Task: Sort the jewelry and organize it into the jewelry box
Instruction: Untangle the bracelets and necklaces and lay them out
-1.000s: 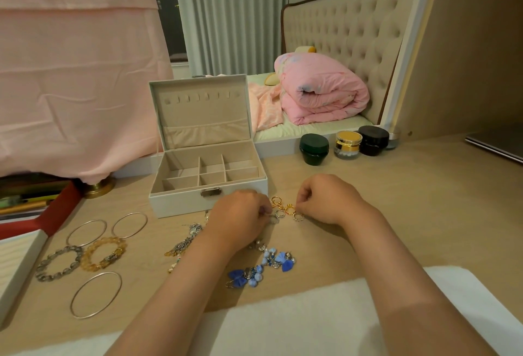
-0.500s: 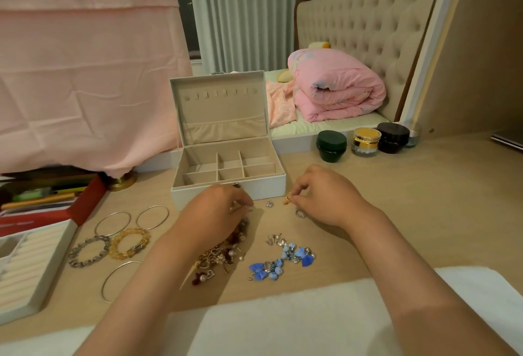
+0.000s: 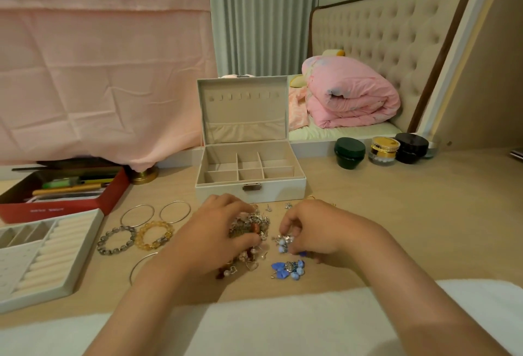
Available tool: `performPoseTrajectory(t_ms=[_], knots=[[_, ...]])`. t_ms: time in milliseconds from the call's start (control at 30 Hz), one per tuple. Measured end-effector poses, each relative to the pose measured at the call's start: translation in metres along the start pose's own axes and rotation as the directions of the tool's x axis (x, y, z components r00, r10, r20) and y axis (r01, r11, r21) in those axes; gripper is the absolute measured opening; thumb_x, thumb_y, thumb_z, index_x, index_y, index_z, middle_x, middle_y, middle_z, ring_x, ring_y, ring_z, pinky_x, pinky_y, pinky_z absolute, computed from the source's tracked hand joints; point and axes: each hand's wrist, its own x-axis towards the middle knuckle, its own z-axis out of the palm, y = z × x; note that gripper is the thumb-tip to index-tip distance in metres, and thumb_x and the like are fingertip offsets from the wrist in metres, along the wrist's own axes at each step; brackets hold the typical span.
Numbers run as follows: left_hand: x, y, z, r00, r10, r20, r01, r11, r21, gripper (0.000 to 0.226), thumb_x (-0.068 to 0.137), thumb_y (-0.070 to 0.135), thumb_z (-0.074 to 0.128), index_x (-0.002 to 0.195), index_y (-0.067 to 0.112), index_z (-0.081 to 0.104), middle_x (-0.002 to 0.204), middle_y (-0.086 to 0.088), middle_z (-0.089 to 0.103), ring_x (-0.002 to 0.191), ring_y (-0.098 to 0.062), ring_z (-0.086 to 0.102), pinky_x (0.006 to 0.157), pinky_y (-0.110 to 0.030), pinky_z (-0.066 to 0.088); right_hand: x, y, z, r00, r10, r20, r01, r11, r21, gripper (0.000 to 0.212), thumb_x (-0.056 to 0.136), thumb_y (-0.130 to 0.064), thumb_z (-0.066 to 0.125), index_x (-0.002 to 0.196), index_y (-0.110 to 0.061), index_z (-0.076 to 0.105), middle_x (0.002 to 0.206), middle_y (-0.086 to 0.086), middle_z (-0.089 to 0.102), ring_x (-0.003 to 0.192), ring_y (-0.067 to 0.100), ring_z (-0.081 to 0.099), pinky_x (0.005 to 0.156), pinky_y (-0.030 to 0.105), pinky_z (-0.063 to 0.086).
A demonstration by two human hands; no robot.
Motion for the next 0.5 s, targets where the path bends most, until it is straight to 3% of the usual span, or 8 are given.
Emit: performPoseTrajectory(t_ms=[100,200,333,500], knots=[[-0.003,-0.023,-0.01,0.989,-0.128,-0.071,0.128,0.992,0.0,0.039,0.094,0.049,0.057,0.132,0.039,0.053,0.126,0.021,0.05,0.117,-0.002,0.045,0.098,-0.027,0.042,0.011,-0.003,0.007,0.966,-0.152,-0.208,0.141,0.988,-0.066,0.029,0.093,-0.028,0.069,0.122,-0.028,0.068,0.109,-0.012,0.061,0.094,0.007,0.063,0.089,0.03,0.055],[-0.005,-0.036,-0.013,0.977,-0.195,-0.083,0.194,0.981,-0.024,0.029,0.098,0.036,0.057,0.127,0.037,0.058,0.118,0.021,0.056,0.102,0.002,0.054,0.084,-0.019,0.042,0.026,0.003,0.01,0.881,-0.213,-0.422,0.115,0.963,-0.244,0.031,0.101,-0.023,0.053,0.129,-0.024,0.065,0.125,-0.007,0.056,0.107,0.014,0.059,0.096,0.033,0.05],[-0.005,-0.035,-0.013,0.978,-0.207,-0.018,0.207,0.978,-0.016,0.03,0.1,0.029,0.054,0.129,0.036,0.058,0.121,0.018,0.056,0.102,-0.001,0.055,0.087,-0.021,0.045,0.044,0.008,0.02,0.908,-0.219,-0.357,0.041,0.894,-0.447,0.036,0.098,-0.01,0.051,0.129,-0.024,0.064,0.122,-0.001,0.055,0.1,0.02,0.06,0.087,0.034,0.053],[-0.007,-0.026,-0.016,0.973,-0.205,0.103,0.206,0.979,0.009,0.033,0.099,0.04,0.054,0.131,0.034,0.058,0.112,0.016,0.055,0.098,-0.006,0.054,0.088,-0.025,0.048,0.036,0.0,0.02,0.922,-0.237,-0.306,0.135,0.938,-0.32,0.039,0.102,-0.014,0.051,0.136,-0.03,0.062,0.127,-0.004,0.062,0.106,0.015,0.061,0.092,0.03,0.051]])
